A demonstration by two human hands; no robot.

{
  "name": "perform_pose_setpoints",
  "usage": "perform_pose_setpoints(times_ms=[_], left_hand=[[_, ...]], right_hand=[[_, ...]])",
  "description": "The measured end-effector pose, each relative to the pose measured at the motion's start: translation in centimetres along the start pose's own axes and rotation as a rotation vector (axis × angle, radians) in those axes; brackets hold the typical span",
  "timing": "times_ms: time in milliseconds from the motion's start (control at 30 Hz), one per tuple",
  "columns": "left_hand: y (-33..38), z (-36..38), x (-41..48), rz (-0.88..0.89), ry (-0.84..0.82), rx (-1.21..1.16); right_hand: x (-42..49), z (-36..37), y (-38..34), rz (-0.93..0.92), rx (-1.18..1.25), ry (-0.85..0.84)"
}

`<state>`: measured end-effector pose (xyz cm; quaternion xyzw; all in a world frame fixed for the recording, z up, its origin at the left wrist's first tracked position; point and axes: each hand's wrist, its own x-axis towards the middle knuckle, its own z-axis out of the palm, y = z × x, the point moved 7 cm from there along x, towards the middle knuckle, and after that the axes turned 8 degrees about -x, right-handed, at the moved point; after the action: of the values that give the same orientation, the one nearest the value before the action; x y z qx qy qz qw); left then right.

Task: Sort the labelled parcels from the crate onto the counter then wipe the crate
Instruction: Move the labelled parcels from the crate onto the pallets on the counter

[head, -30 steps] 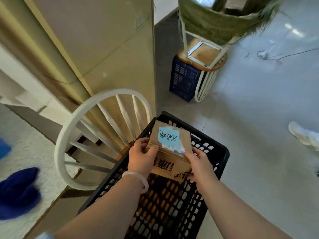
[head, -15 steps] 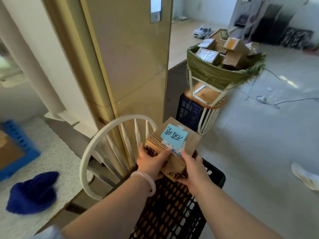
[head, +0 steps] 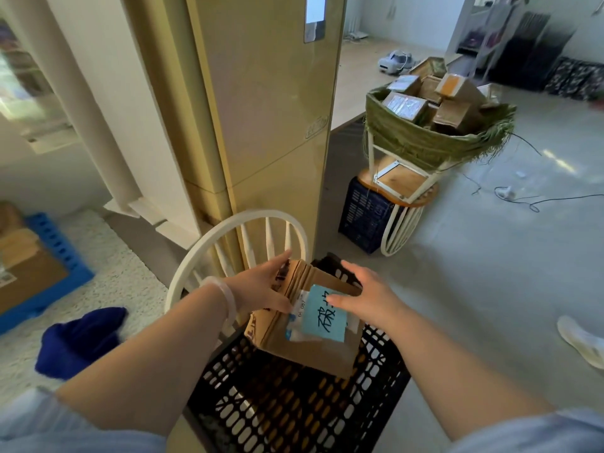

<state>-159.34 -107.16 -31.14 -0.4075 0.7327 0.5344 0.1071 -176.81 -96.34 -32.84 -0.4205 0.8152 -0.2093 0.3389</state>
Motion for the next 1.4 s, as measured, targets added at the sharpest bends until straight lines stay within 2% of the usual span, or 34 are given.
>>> perform_pose_setpoints(times_ms=[67,167,300,367,467,533,600,700,833,1000,1167,1400], left_hand=[[0.0,-0.2,-0.3,-0.006,-0.072,0.033],[0.0,-0.3,-0.7,0.001,-0.175,-0.103],[-0.2,-0.6,-1.3,0.041,-0.197,-0.338],[-1.1,-1.2,-1.7,0.036,-0.075,-0.406],[-2.4,-3.0,-3.1,0.127,0.309,-0.488],[-3.6,-2.7,-4.5,0.218,0.484,-0.603],[-4.4,-0.8,-5.5,0.292,0.47,-0.644],[-5.1,1.6,-6.9,0.335,0.401,-0.58],[-7.5,-0.8,-10.2,0.385,0.471,-0.622],[-13.8,-5.8,-16.4,0.378,0.566,-0.654],[-22.6,-10.2,-24.2,0.3,0.681,-0.755],[-32.8,-15.0,-34.3,0.166,0.812,-0.738]], right_hand=[[0.0,0.6,-0.4,-0.033,-0.056,-0.137],[-0.5,1.3,-0.3,-0.012,-0.061,-0.324],[-0.9,2.0,-0.1,0.073,0.127,-0.383],[-1.0,2.5,-0.2,0.098,0.215,-0.367],[-1.1,3.1,-0.1,0.146,0.299,-0.301],[-1.2,3.1,-0.6,0.161,0.385,-0.209],[-1.3,3.0,-1.3,0.185,0.489,-0.109],[-2.5,3.7,-3.9,0.168,0.515,-0.016],[-4.8,6.1,-9.2,0.065,0.407,0.024],[-7.7,12.2,-17.9,-0.191,0.329,0.085],[-11.6,21.3,-27.0,-0.437,0.145,-0.011],[-15.1,32.0,-36.6,-0.553,0.106,-0.084]])
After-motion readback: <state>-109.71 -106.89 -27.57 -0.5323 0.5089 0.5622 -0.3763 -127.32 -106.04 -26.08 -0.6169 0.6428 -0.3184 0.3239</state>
